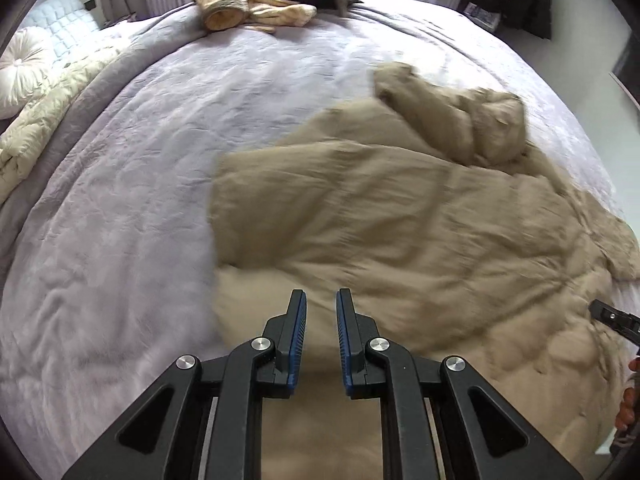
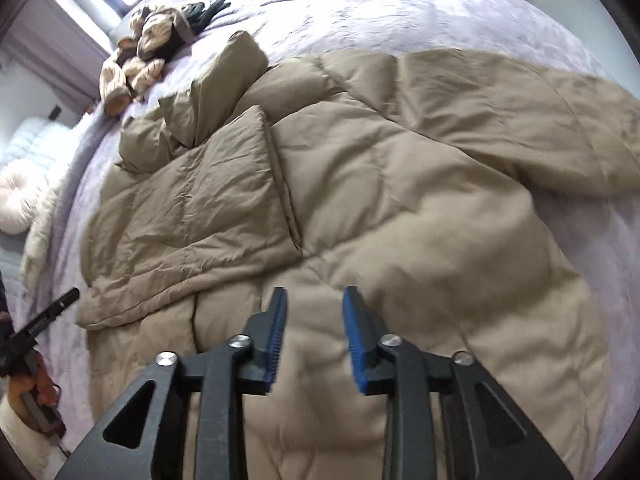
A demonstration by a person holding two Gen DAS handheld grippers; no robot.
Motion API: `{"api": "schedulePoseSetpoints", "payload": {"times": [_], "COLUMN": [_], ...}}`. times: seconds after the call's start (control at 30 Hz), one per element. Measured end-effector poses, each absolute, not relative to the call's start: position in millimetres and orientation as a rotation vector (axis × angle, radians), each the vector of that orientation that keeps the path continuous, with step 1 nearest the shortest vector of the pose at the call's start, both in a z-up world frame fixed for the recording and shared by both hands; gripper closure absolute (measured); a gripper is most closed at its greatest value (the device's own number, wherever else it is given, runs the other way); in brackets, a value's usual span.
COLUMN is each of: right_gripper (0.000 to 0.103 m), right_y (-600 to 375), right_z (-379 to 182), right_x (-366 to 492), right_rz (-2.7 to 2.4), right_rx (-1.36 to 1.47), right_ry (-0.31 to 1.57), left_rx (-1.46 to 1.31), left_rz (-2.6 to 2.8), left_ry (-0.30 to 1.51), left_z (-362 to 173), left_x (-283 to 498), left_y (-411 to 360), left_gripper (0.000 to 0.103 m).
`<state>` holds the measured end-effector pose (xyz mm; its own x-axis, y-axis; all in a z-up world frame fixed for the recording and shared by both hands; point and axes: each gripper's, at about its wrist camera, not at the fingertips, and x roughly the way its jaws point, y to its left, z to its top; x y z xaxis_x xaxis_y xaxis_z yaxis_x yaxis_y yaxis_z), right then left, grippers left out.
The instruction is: Fold large clothes
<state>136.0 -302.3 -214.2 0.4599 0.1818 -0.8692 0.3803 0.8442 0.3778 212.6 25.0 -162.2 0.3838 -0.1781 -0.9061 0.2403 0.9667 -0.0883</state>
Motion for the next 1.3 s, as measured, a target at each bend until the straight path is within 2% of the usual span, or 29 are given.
{"api": "schedulePoseSetpoints", "payload": {"times": [0.03,0.07,0.1,0.13,0.17,0.3,0.4,0.47,0.6,0.63,1.03,1.3], "right_gripper": [0.061,0.06,0.059,0.055,0.05,0.045,0.035,0.023,0.011,0.0,0.0,0.0], "right_y": [-305,-306,-309,-311,-313,-329,-346,-359,-392,-403,-508,-597], "right_z": [-213,-212,-211,-210,-210,-209,-210,-210,-208,-208,-230,-249], "right_x": [130,125,117,111,104,75,61,54,37,32,-6,-15], "right_rz": [-0.126,-0.125,-0.122,-0.116,-0.114,-0.108,-0.108,-0.112,-0.144,-0.155,-0.238,-0.344], "right_rx": [0.607,0.621,0.635,0.653,0.664,0.718,0.762,0.792,0.841,0.863,1.071,1.25], "right_ry": [1.102,1.103,1.103,1.106,1.107,1.103,1.093,1.078,1.03,1.013,0.894,0.77], "left_rx": [0.062,0.065,0.07,0.075,0.081,0.089,0.103,0.116,0.159,0.163,0.216,0.202], "left_rz": [-0.282,-0.294,-0.296,-0.289,-0.305,-0.336,-0.35,-0.345,-0.356,-0.37,-0.439,-0.44], "left_ry": [1.154,1.162,1.163,1.138,1.113,1.161,1.184,1.192,1.232,1.24,1.246,1.268], "left_z": [-161,-159,-158,-155,-150,-152,-154,-156,-164,-165,-165,-168], "left_x": [207,198,192,185,174,160,151,148,146,145,133,136], "left_y": [16,6,-2,-11,-25,-64,-94,-110,-149,-158,-247,-272], "left_gripper": [0.084,0.051,0.006,0.0,0.0,0.0,0.0,0.0,0.0,0.0,0.0,0.0]}}
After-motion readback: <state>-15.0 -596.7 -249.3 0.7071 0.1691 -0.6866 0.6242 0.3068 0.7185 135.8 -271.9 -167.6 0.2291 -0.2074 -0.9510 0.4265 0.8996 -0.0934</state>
